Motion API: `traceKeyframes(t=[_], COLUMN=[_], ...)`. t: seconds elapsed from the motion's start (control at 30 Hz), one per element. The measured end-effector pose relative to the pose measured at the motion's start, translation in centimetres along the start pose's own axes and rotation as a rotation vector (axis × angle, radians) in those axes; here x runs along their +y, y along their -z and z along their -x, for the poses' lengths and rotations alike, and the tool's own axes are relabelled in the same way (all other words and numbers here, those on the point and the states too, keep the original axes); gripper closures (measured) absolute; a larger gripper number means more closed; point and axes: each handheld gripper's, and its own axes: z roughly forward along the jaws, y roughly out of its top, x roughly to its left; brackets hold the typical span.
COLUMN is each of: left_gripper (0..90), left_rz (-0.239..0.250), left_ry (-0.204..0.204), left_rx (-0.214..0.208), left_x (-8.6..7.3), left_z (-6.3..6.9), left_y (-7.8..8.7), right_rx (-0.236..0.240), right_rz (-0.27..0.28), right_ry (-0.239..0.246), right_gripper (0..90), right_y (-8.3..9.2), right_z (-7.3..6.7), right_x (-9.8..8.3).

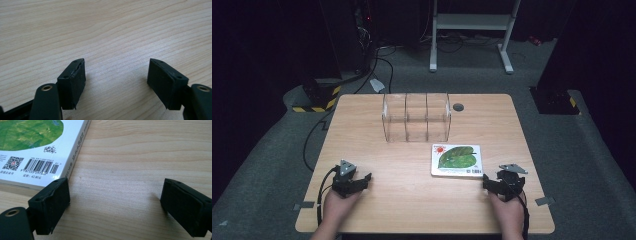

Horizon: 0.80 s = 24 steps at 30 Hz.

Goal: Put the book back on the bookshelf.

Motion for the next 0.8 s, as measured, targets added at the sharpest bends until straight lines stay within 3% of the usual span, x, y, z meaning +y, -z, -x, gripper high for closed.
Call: traceKeyframes(t=[0.5,0.8], left_gripper=[30.1,23.4], left_rz=[-0.001,-0.013], left_ry=[0.004,0.021], left_rx=[0.004,0.025], left_x=[0.00,0.06], left_z=[0.02,0.07], left_y=[0.00,-0.10], right_rx=[0.002,0.010], right_rz=[0.000,0.000], right_ry=[0.008,0.017], right_gripper=[8.7,8.6], right_y=[0.65,1.00], right_z=[0.06,0.14], right_x=[-0.66,-1.00])
